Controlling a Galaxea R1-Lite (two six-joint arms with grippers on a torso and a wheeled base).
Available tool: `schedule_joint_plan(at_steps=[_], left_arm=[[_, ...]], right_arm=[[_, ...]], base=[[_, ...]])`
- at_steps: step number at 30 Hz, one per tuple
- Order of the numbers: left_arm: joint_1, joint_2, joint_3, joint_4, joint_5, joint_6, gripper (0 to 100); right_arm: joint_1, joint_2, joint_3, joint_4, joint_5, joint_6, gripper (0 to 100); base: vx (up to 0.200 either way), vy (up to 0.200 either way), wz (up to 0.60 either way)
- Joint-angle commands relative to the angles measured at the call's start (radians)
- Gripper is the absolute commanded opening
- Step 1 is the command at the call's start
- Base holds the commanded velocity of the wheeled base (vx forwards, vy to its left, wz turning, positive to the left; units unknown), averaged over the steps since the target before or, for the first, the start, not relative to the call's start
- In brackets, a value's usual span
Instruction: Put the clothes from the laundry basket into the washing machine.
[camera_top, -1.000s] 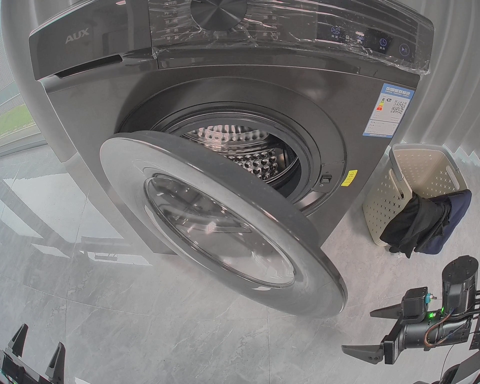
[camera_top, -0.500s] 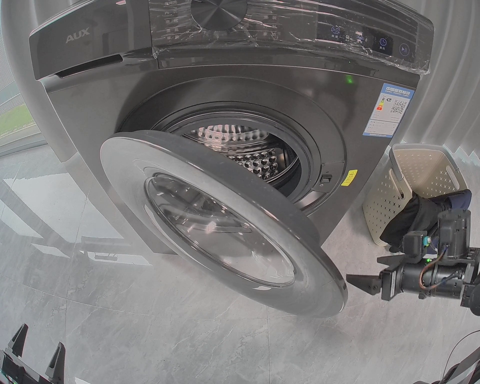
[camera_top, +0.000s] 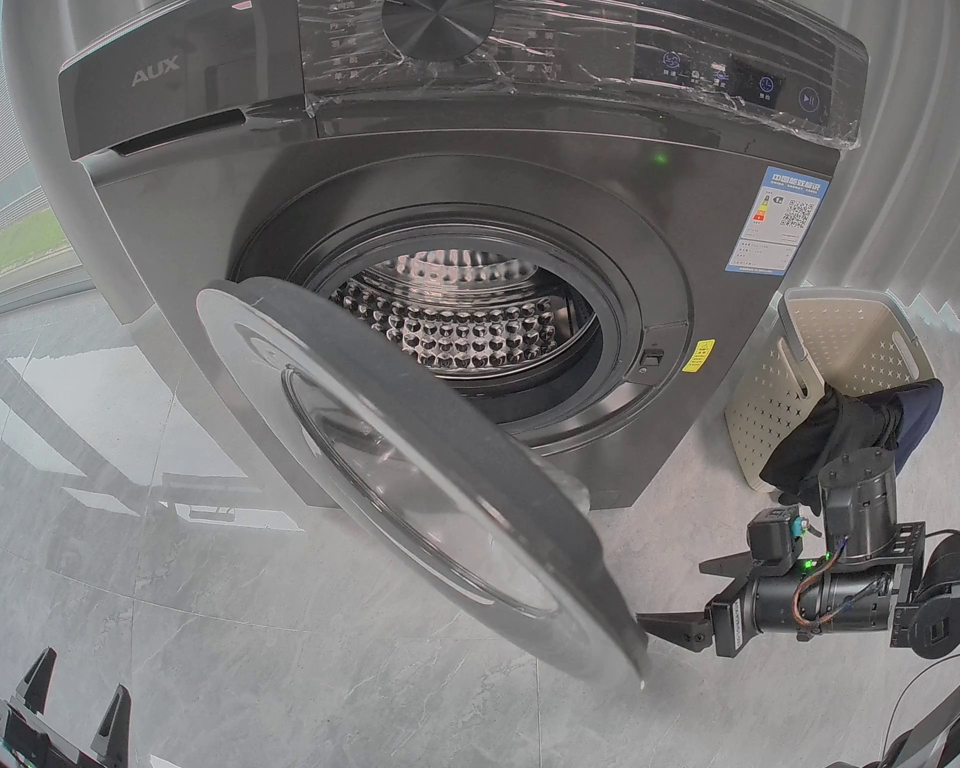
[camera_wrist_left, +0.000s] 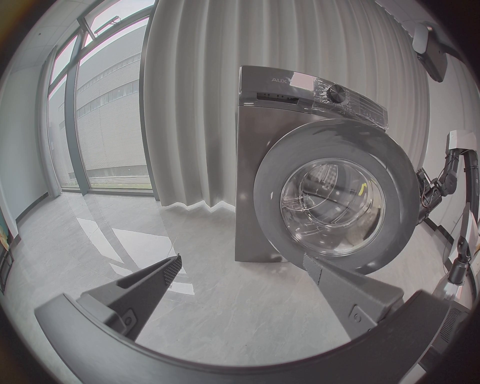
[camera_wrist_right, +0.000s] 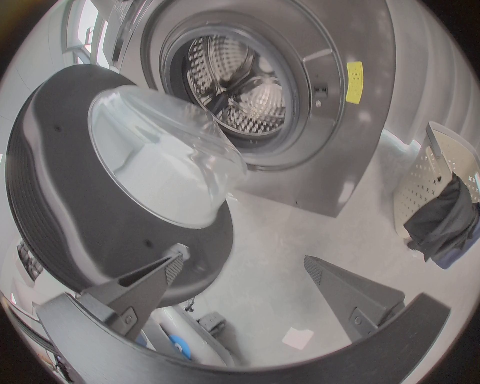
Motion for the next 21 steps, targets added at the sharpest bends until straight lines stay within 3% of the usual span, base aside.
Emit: schedule_joint_plan(at_steps=[1, 7, 13, 21], left_arm=[[0.001, -0.018, 0.015, 0.0, 0.0, 0.0, 100], [-0.001, -0.016, 0.015, 0.0, 0.0, 0.0, 100], [-0.001, -0.016, 0.015, 0.0, 0.0, -0.001, 100], [0.001, -0.018, 0.015, 0.0, 0.0, -0.003, 100]], right_arm=[[0.021, -0.024, 0.021, -0.003, -0.003, 0.0, 100], [0.02, 0.044, -0.068, -0.006, -0.038, 0.01, 100], [0.083, 0.106, -0.131, -0.006, -0.04, 0.021, 100], [0.202, 0.125, -0.117, -0.006, -0.04, 0.038, 100]], base=[[0.0, 0.0, 0.0], [-0.2, 0.0, 0.0], [0.0, 0.0, 0.0], [0.0, 0.0, 0.0]])
